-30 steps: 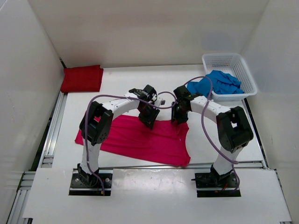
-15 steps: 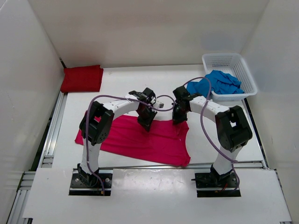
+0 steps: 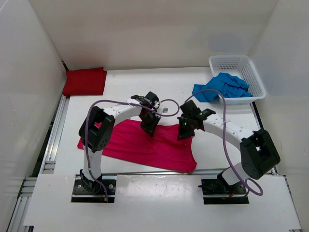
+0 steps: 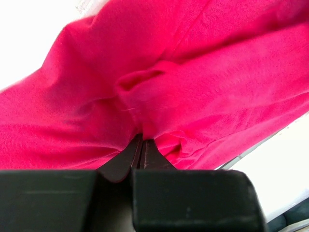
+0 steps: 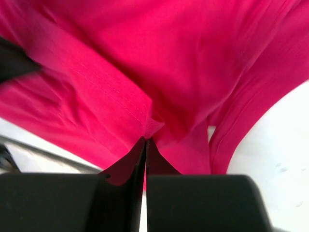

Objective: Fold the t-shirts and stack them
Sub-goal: Fold the other side of the tshirt into a rectangle, then rotate the tshirt 110 degrees, then grab the bottom of the folded rectangular tshirt with both arms, then fold the folded rectangular tshirt in 1/3 of the way

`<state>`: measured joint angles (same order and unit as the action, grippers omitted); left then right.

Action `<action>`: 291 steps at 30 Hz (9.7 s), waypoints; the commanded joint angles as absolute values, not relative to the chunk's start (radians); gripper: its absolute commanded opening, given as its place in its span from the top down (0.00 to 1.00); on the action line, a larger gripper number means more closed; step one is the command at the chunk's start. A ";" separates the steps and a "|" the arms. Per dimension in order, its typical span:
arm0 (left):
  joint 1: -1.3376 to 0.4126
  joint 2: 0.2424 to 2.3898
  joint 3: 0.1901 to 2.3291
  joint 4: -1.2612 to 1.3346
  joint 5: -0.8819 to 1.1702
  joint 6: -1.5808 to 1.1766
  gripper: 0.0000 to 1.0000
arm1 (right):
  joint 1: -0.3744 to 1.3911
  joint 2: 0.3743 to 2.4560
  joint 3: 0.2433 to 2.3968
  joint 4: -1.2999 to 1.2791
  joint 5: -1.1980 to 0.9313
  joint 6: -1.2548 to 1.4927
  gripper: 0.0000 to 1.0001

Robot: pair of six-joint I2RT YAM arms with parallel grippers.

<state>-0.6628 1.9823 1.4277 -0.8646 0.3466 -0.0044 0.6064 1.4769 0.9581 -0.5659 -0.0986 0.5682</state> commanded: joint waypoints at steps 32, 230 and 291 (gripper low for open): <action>-0.650 1.921 1.430 -0.907 0.344 0.000 0.51 | 0.601 1.583 1.009 -0.555 0.146 0.650 0.86; -0.656 1.166 0.617 -0.769 0.067 0.000 0.18 | 1.068 1.413 0.712 -0.347 -0.087 1.045 0.51; -0.307 2.172 1.854 -1.062 0.213 0.000 0.87 | 0.477 2.080 1.669 -0.657 -0.189 0.517 1.00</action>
